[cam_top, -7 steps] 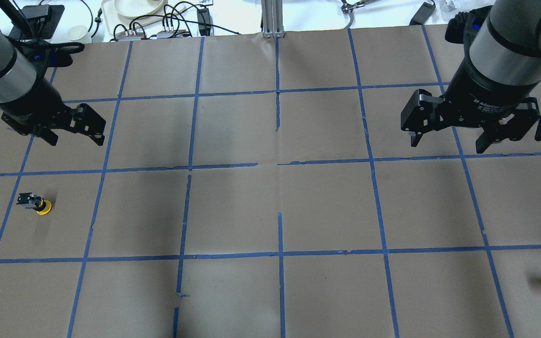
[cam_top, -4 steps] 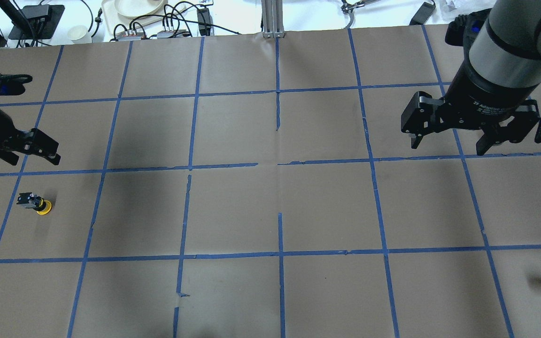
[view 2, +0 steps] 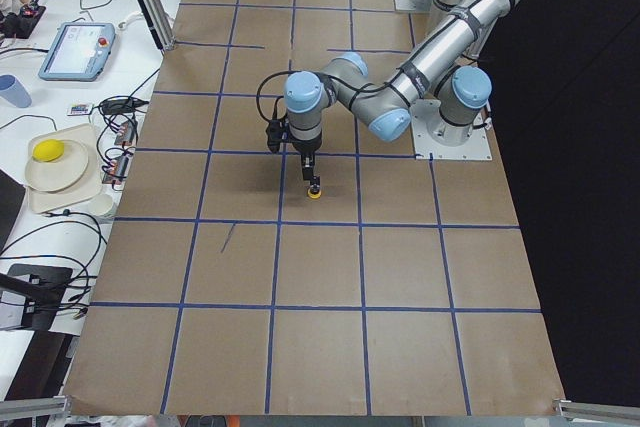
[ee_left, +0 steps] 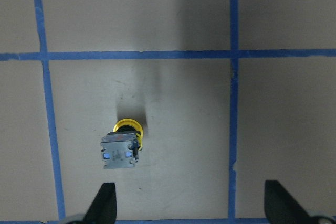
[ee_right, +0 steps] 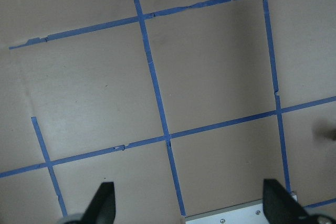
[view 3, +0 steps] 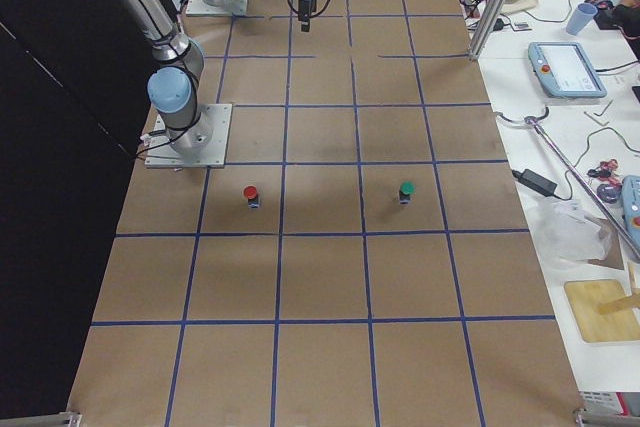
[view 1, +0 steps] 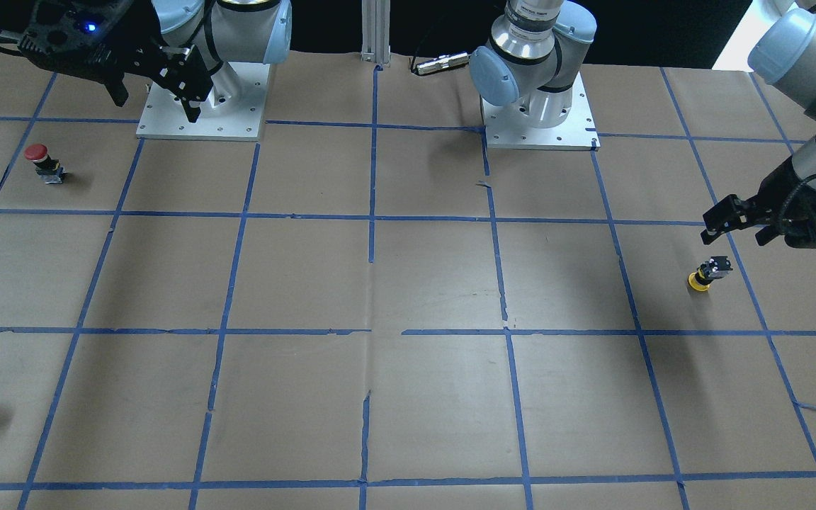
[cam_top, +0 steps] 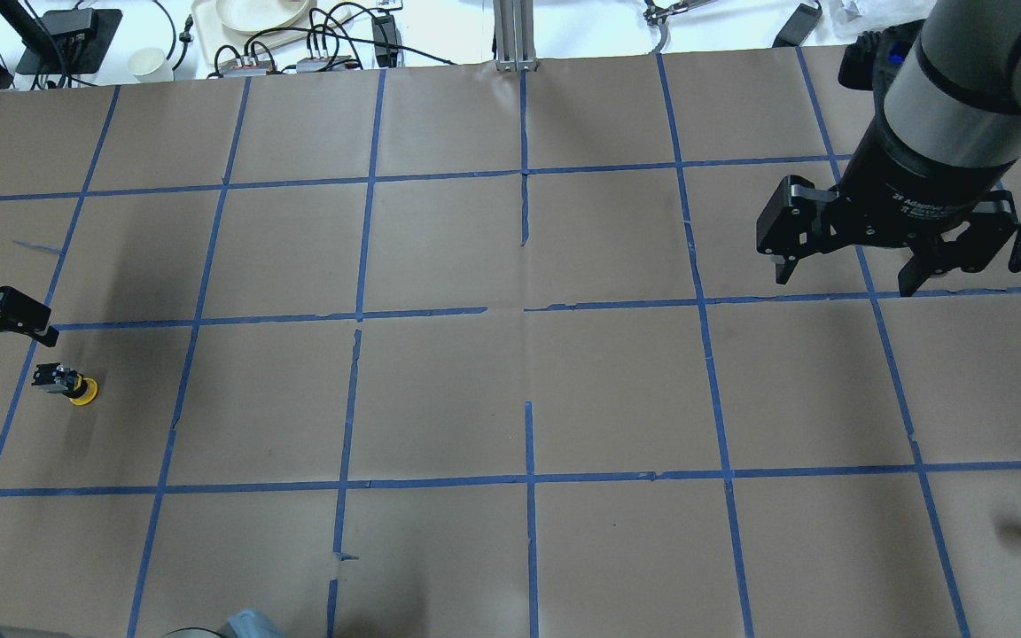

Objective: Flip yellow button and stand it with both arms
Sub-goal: 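Lower the left gripper and close it on the yellow button's body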

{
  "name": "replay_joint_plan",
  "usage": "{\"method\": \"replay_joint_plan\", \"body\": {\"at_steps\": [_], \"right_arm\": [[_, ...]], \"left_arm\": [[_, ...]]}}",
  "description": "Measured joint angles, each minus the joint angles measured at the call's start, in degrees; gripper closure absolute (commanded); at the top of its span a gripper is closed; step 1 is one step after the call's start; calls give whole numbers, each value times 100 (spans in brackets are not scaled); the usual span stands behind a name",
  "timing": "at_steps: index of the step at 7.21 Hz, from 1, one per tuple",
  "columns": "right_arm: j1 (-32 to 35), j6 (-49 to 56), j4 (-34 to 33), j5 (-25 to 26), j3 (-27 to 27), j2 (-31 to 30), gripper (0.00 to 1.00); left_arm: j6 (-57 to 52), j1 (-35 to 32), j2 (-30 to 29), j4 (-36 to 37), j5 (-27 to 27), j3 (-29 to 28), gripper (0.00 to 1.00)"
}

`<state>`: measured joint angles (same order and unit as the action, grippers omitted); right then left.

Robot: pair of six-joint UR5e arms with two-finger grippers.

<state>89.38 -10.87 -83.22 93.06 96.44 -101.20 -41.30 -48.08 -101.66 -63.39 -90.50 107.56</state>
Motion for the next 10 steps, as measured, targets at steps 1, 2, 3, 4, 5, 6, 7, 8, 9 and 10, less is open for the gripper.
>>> {"method": "replay_joint_plan", "body": {"at_steps": [1, 2, 3, 4, 5, 6, 7, 8, 9, 10], "right_arm": [[0, 1, -9, 3, 13, 4, 0], [0, -18, -19, 7, 36, 4, 0], [0, -37, -22, 9, 55, 1, 0], [0, -48, -25, 10, 62, 1, 0], [0, -51, -37, 11, 65, 2, 0], [0, -49, -45, 11, 70, 2, 0], [0, -48, -48, 11, 73, 3, 0], [0, -47, -62, 11, 75, 3, 0], [0, -48, -72, 11, 76, 3, 0], [0, -51, -77, 11, 76, 4, 0]], "left_arm": [[-196, 125, -237, 221, -2, 15, 0], [-289, 221, -356, 314, -2, 42, 0], [-303, 261, -395, 366, -1, 104, 0], [-235, 241, -384, 405, 5, 180, 1], [-128, 193, -339, 423, 10, 230, 2], [-31, 156, -303, 432, 11, 298, 2], [40, 149, -291, 540, 2, 414, 2], [71, 147, -287, 815, -14, 580, 2], [75, 143, -283, 1082, -28, 709, 2], [77, 142, -284, 1214, -29, 761, 5]]}}
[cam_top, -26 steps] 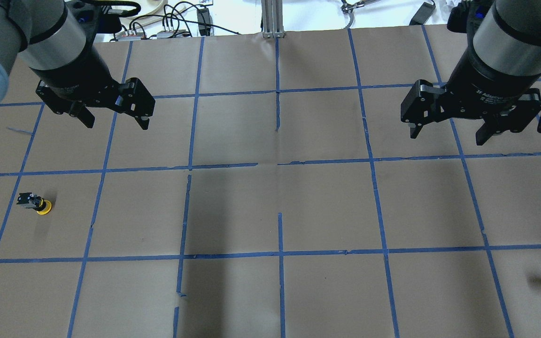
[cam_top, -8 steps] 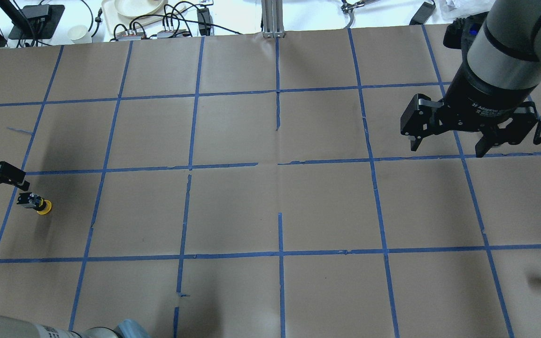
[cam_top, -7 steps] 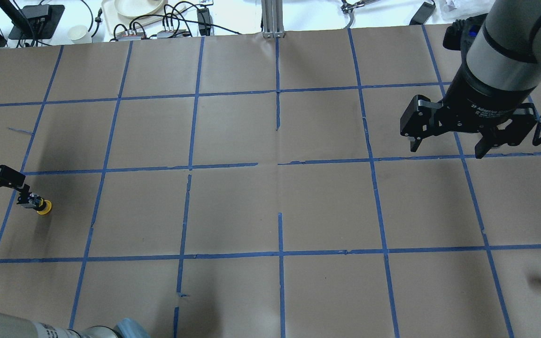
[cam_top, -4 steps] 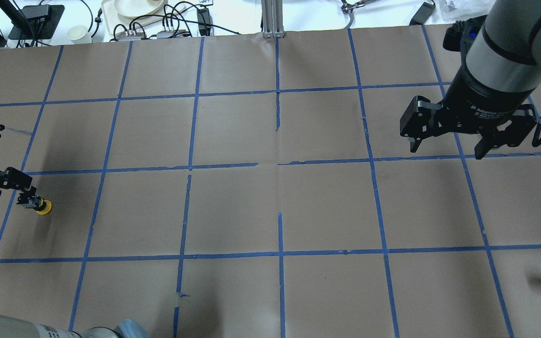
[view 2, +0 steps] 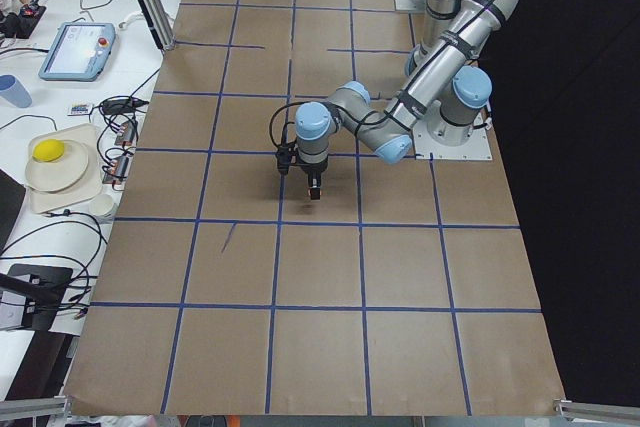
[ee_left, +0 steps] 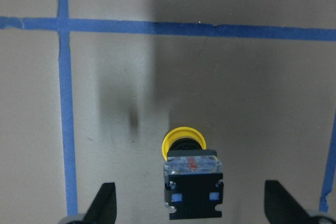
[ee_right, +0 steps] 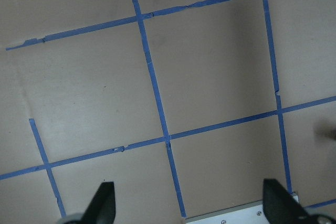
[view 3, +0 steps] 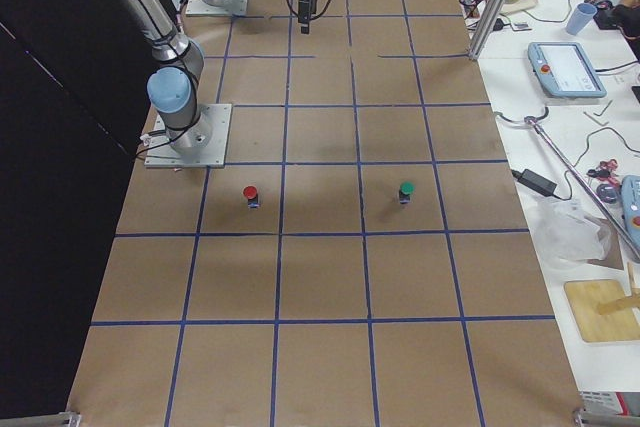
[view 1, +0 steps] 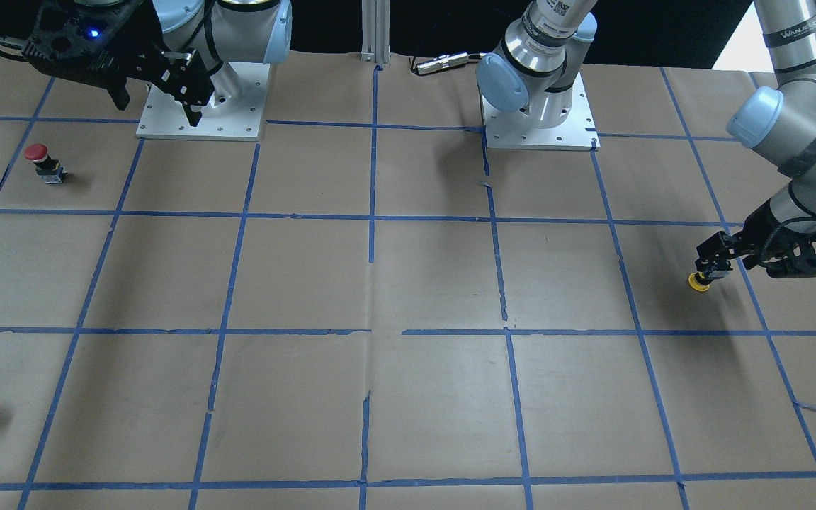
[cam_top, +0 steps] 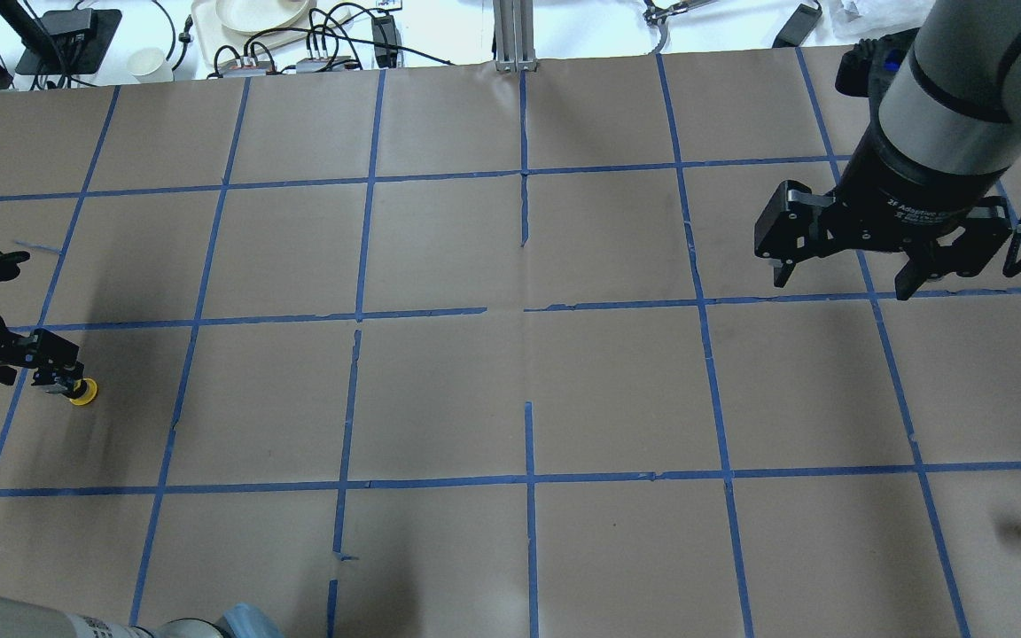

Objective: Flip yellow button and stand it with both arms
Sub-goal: 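Lower the left gripper and close it on the yellow button's body, then lift the yellow button with the left gripper while the right gripper approaches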

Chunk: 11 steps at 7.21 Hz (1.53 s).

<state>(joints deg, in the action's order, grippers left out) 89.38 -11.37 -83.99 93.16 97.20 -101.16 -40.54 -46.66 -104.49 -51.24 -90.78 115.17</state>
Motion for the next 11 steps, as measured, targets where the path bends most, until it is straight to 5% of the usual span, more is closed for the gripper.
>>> {"method": "replay_joint_plan", "body": {"at_steps": [1, 2, 4, 5, 9, 11], "right_arm": [[0, 1, -4, 0, 0, 0, 0], [0, 3, -6, 2, 0, 0, 0], [0, -2, 6, 8, -1, -5, 0], [-1, -4, -1, 9, -5, -6, 0], [-48, 10, -312, -28, -14, 18, 0], [-89, 49, -592, -23, 50, 50, 0]], "left_arm": [[8, -1, -13, 46, 12, 23, 8], [15, -1, -27, 50, 23, 34, 23], [9, -1, -20, 34, 26, 29, 70], [-12, -1, -2, 29, 38, 25, 78], [-89, -64, 174, -106, 322, -55, 80], [-42, -463, 783, -1422, 614, -437, 80]]}}
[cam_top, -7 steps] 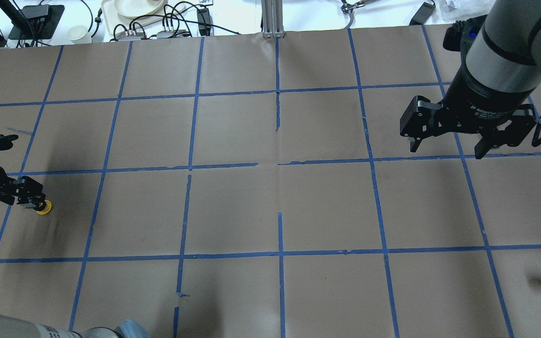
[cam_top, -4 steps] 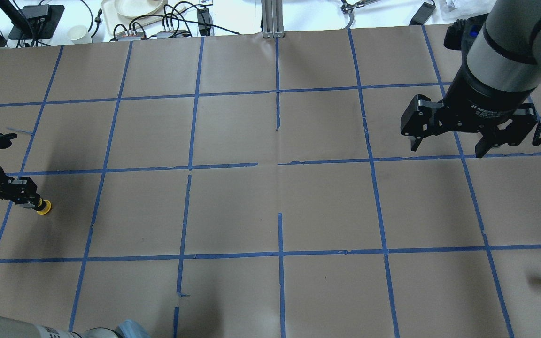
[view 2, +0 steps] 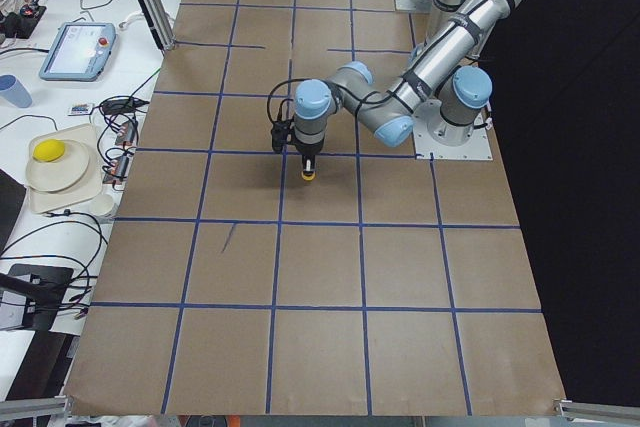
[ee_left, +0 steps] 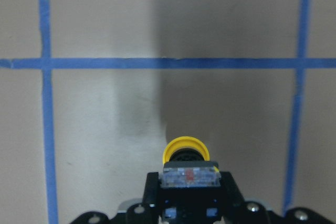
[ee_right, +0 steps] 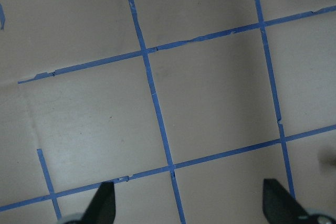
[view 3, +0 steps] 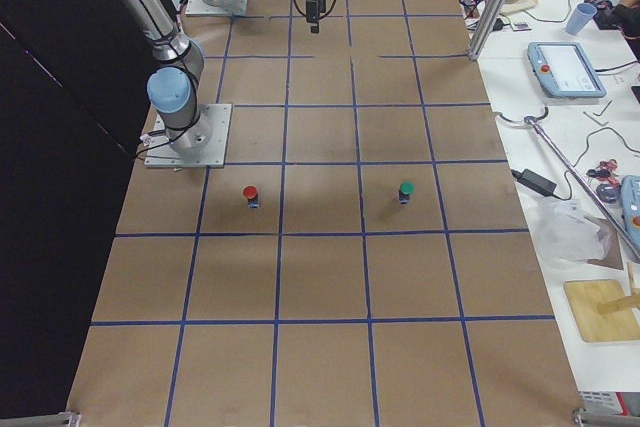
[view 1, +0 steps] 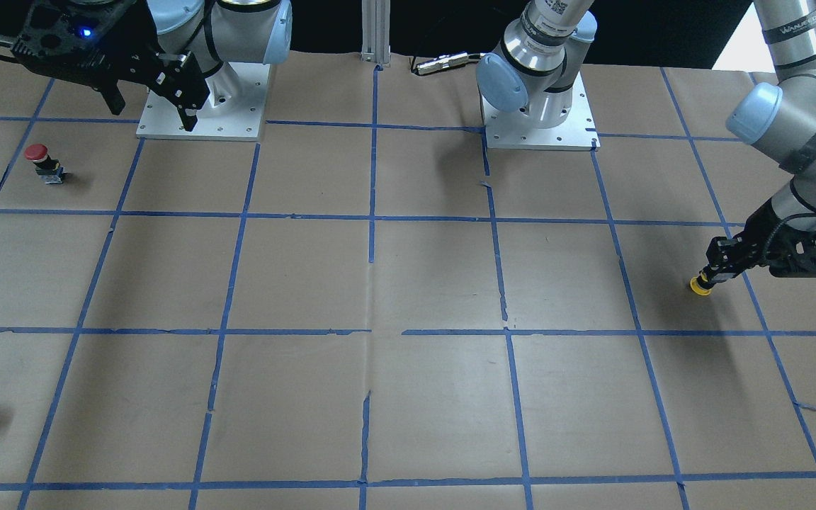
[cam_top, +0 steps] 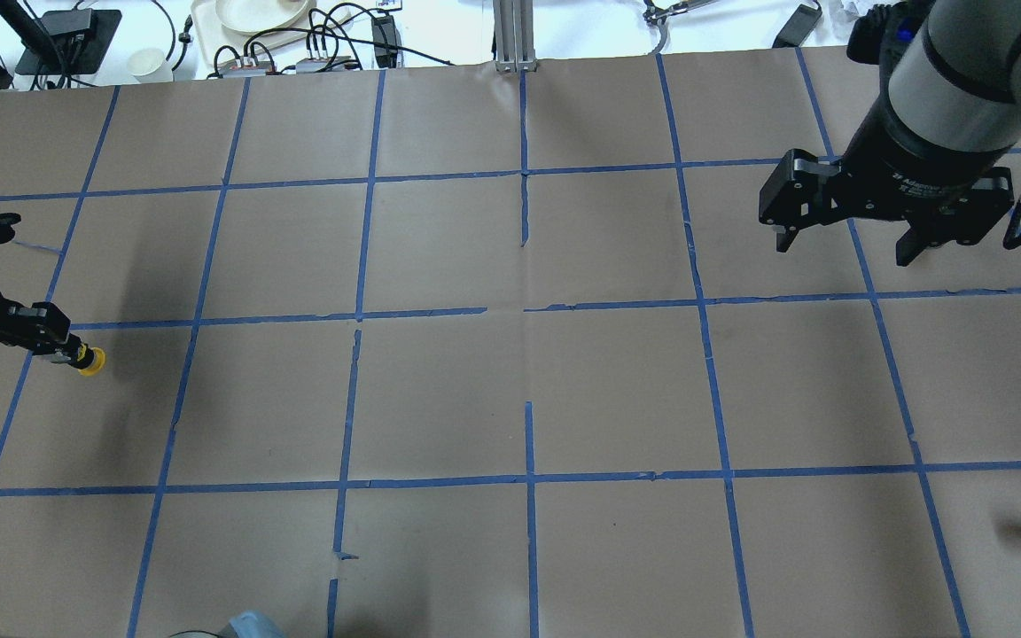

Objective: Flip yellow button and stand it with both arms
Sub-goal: 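Lift the yellow button with the left gripper while the right gripper approaches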

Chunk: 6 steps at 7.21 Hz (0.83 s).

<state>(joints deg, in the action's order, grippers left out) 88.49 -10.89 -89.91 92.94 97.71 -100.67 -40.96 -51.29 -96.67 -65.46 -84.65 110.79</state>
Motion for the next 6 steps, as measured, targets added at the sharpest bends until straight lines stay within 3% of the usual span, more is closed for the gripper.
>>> {"method": "replay_joint_plan", "body": {"at_steps": [1, 3, 4, 6], "right_arm": [[-14, -8, 78, -19, 50, 7, 0], [-34, -48, 337, -106, 76, 8, 0], [-36, -229, 414, -378, 47, 13, 0], [-58, -1310, 421, -1426, -109, 54, 0]], "left_arm": [[76, -266, 257, -870, 354, -189, 80], [225, -838, 534, -2399, 1604, -370, 80], [274, -1254, 674, -3016, 2389, -410, 80], [424, -2139, 999, -4053, 3971, -415, 80]]}}
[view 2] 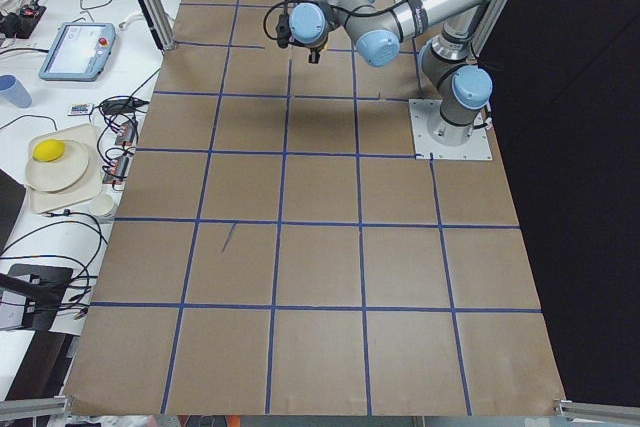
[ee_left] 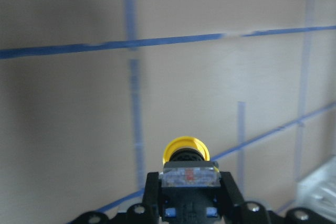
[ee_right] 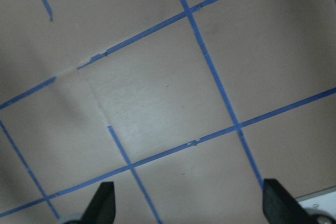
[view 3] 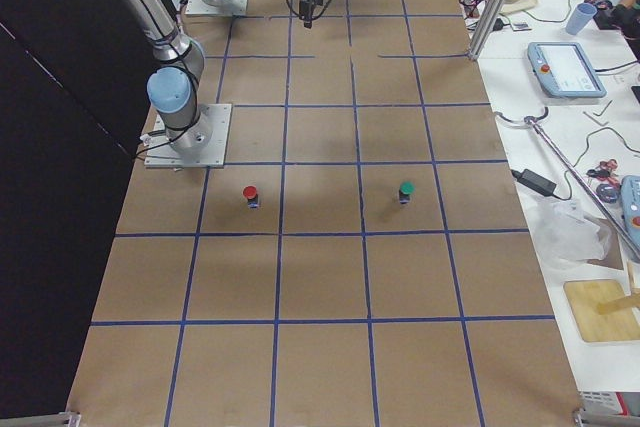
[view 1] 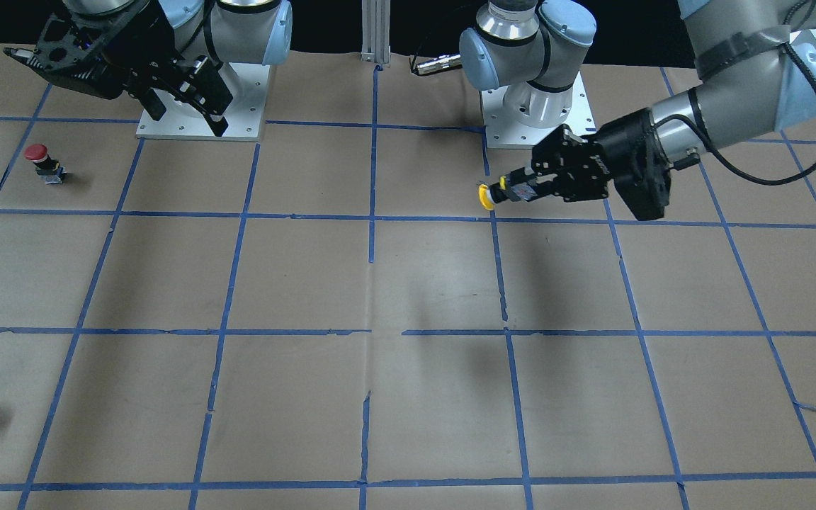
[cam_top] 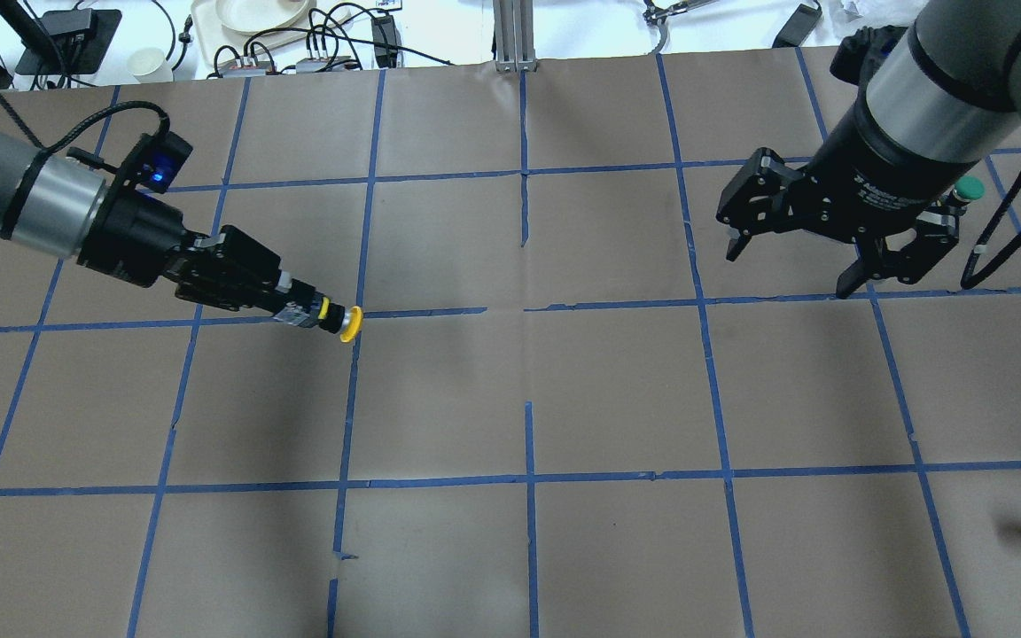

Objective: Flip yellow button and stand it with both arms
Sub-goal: 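Lift the yellow button with the left gripper while the right gripper approaches, then close the right gripper on the yellow button's cap held by the left gripper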

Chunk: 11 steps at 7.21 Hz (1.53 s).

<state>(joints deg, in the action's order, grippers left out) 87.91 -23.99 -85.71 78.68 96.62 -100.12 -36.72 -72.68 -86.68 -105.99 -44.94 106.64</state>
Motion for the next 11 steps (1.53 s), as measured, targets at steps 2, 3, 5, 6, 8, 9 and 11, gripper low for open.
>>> {"method": "replay_joint_plan", "body": {"at_steps": [2, 3, 5, 6, 8, 9, 11], "right_arm": [[-270, -1234, -15, -1393, -88, 122, 0], [-557, -1764, -14, -2254, -83, 141, 0], [-899, -2561, 21, -3531, -31, 108, 0], [-937, -2792, 69, -3734, 50, 1, 0], [-937, -3101, 100, -3904, 611, -551, 0], [-936, -3171, 84, -3992, 933, -841, 0], [-934, -3446, 73, -4080, 1133, -1076, 0]], "left_arm": [[50, -836, 299, -777, 1603, 51, 80], [56, -1130, 372, -913, 2180, 61, 80], [48, -1389, 427, -1044, 2974, 63, 81], [48, -1507, 459, -1060, 3214, 65, 81], [60, -1647, 445, -1051, 3540, 67, 81], [65, -1664, 432, -1043, 3649, 67, 81], [68, -1670, 427, -1040, 3803, 67, 81]]}}
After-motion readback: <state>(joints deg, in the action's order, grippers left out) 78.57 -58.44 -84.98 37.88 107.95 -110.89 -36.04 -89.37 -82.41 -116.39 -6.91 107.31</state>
